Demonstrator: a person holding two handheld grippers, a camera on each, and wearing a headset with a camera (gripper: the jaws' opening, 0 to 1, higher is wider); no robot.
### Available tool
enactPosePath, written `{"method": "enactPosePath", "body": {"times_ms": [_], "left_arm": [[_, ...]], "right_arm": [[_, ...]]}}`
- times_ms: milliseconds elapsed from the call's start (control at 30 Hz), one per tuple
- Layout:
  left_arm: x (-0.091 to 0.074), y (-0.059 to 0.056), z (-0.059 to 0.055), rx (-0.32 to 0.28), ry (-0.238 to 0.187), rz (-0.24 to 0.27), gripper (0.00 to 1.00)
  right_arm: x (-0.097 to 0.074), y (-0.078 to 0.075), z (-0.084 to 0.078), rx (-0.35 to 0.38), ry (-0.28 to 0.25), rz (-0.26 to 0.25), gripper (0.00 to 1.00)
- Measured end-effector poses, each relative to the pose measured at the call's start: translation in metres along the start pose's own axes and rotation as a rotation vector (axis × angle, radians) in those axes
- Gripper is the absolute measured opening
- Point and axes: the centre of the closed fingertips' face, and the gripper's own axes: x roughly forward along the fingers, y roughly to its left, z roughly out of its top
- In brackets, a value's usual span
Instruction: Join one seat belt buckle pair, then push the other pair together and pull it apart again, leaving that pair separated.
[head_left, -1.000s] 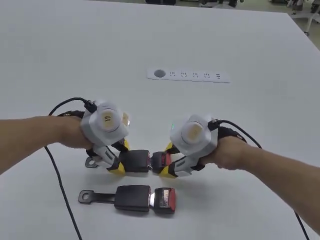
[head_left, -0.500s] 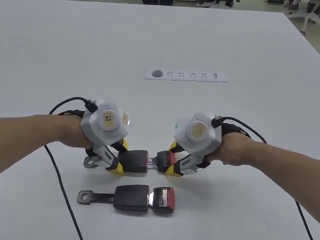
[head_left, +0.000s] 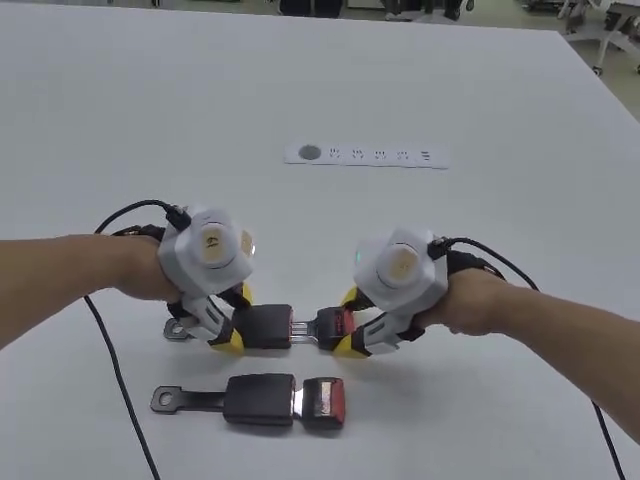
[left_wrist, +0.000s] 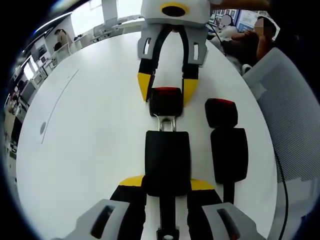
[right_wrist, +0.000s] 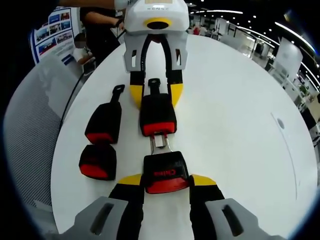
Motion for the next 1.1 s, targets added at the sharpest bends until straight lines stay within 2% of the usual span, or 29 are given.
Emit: {"method": "enactPosePath", "body": {"times_ms": [367,1100], "left_arm": [[0.0,0.0,0.0,0.008,0.006,-0.001,0.32],[0.001,0.001,0.0,0.022,0.013,0.002,0.32]], "right_arm": [[-0.009,-0.002,-0.016,0.017,0.019,-0.003,0.32],[-0.027,-0.01,-0.045,-0.008,0.036,-0.027,0.33]]}}
